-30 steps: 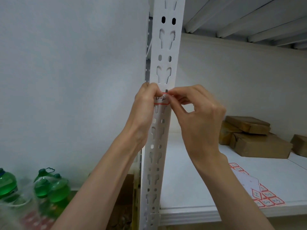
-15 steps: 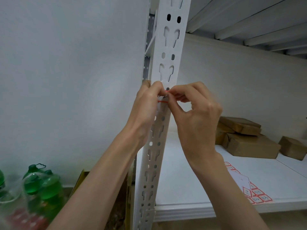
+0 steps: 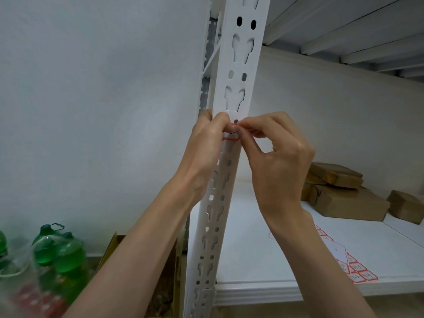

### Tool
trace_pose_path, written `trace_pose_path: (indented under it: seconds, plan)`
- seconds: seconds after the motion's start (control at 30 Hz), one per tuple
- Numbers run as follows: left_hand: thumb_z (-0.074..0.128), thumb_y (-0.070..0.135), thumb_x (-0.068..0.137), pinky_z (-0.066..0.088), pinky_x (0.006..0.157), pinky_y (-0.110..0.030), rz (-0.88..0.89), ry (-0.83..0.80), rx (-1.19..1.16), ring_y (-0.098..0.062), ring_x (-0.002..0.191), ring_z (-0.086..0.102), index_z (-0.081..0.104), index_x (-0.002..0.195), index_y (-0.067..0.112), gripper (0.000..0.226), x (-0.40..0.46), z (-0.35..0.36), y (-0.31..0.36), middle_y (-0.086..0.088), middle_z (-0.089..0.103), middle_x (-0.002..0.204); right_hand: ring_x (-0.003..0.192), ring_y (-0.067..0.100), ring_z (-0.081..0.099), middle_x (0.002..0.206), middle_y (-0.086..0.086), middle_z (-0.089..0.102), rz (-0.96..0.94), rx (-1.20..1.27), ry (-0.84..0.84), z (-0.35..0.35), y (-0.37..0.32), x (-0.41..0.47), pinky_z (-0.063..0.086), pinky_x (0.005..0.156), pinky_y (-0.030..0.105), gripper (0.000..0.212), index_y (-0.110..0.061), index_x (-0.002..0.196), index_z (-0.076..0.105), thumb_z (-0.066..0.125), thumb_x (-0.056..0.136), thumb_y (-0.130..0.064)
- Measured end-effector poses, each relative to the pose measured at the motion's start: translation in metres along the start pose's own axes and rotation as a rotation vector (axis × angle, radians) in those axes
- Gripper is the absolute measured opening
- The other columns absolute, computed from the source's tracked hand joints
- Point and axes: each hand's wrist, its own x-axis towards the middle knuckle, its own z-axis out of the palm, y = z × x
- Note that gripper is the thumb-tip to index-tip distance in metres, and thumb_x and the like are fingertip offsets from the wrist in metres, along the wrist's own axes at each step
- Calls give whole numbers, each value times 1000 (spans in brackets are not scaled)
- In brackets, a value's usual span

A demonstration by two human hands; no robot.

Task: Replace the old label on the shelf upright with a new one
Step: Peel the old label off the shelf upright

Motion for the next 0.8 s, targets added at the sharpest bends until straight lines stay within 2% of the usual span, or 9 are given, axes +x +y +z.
trace_pose_path:
  seconds: [0.23, 0.43, 0.57, 0.7, 0.8]
  plan:
    - [49, 35, 69, 47, 101, -56, 7, -9, -7, -23, 103, 61, 55, 93, 17, 30, 0, 0, -1, -4, 64, 106, 85, 1, 55, 93, 6, 67, 6, 19, -25, 2, 2, 0, 45, 80, 5, 8, -9, 97, 76, 75, 90, -14]
    - [49, 35, 67, 48, 93, -52, -15, -13, -15, -26, 103, 56, 52, 85, 22, 22, -2, 0, 1, -5, 60, 105, 86, 1, 54, 95, 8, 63, 35, 53, -11, 7, 0, -5, 44, 81, 6, 6, -4, 96, 72, 72, 93, -9]
    - [49, 35, 68, 47, 97, -54, 1, -13, -8, -25, 104, 56, 52, 83, 23, 20, -2, 0, 2, -5, 60, 105, 87, 1, 51, 97, 1, 57, 33, 44, -16, 10, -1, -5, 42, 81, 5, 4, -3, 96, 69, 68, 94, -7]
    - [49, 35, 69, 46, 98, -57, 8, -5, -2, -31, 104, 58, 51, 80, 23, 16, -1, 0, 1, -17, 61, 110, 88, 1, 47, 99, -4, 49, 49, 25, -45, 13, -2, -7, 42, 80, 7, 5, -4, 96, 64, 61, 98, -7]
    - [50, 35, 69, 48, 94, -59, 9, -14, -3, -28, 97, 56, 51, 80, 23, 17, 0, -1, 0, -9, 59, 100, 87, 1, 49, 95, -3, 54, 48, 52, -8, 12, 1, -7, 44, 79, 6, 4, -3, 94, 66, 66, 95, -7]
